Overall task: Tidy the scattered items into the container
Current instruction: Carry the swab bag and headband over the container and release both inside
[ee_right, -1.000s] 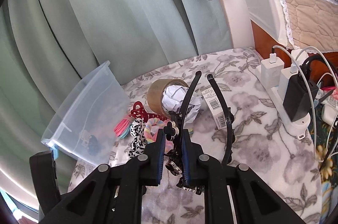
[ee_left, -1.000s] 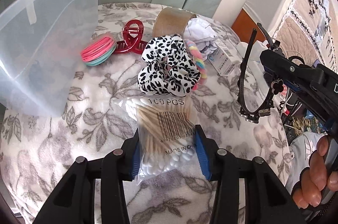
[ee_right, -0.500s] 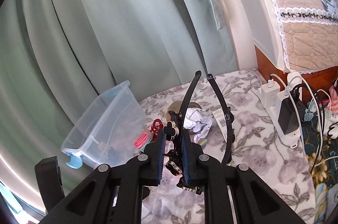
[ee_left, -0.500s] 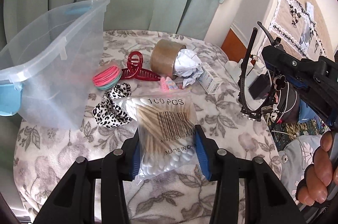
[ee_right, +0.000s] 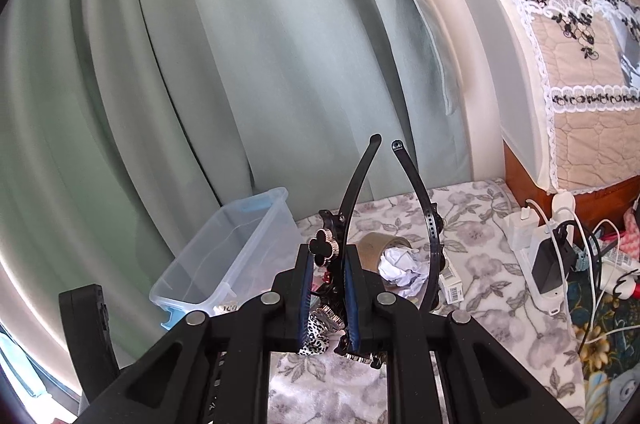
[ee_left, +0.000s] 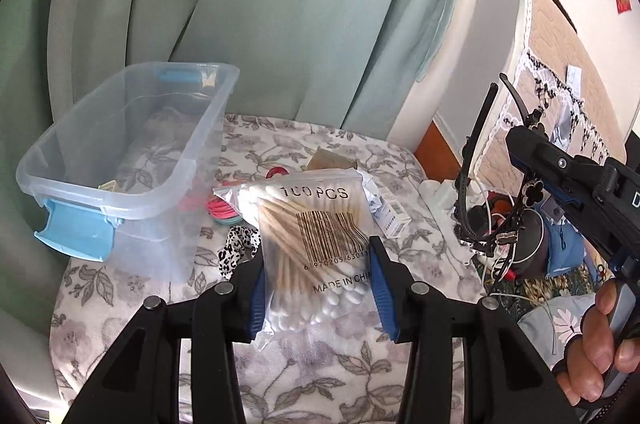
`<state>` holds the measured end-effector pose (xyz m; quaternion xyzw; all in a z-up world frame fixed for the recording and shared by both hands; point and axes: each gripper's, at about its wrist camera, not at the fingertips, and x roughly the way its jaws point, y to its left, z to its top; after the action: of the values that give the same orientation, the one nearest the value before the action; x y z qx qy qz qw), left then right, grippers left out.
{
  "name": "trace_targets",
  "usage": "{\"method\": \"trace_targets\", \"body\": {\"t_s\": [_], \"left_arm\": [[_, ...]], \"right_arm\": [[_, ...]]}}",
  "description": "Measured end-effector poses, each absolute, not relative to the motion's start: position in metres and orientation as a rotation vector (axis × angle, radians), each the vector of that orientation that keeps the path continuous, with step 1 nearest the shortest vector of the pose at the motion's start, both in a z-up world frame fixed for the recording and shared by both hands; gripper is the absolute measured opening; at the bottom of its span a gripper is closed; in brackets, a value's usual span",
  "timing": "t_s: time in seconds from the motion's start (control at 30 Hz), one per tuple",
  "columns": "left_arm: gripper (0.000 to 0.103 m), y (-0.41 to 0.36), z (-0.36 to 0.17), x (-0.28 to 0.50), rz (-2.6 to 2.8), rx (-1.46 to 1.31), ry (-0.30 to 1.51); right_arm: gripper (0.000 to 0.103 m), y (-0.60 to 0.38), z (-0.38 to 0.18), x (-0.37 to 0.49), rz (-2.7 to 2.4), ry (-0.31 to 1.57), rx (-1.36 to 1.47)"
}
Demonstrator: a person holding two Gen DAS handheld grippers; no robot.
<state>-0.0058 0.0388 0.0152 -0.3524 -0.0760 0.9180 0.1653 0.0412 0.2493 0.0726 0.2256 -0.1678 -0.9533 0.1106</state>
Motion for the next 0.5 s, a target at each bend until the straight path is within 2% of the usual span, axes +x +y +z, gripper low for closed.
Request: {"method": "trace_targets", "body": {"t_s": [0.5], "left_arm": [[0.047, -0.039, 0.069, 0.004, 2.769, -0.772, -0.390]], "right_arm": [[0.016, 0.187, 0.126, 0.036, -2.694, -0.322, 0.517]]}}
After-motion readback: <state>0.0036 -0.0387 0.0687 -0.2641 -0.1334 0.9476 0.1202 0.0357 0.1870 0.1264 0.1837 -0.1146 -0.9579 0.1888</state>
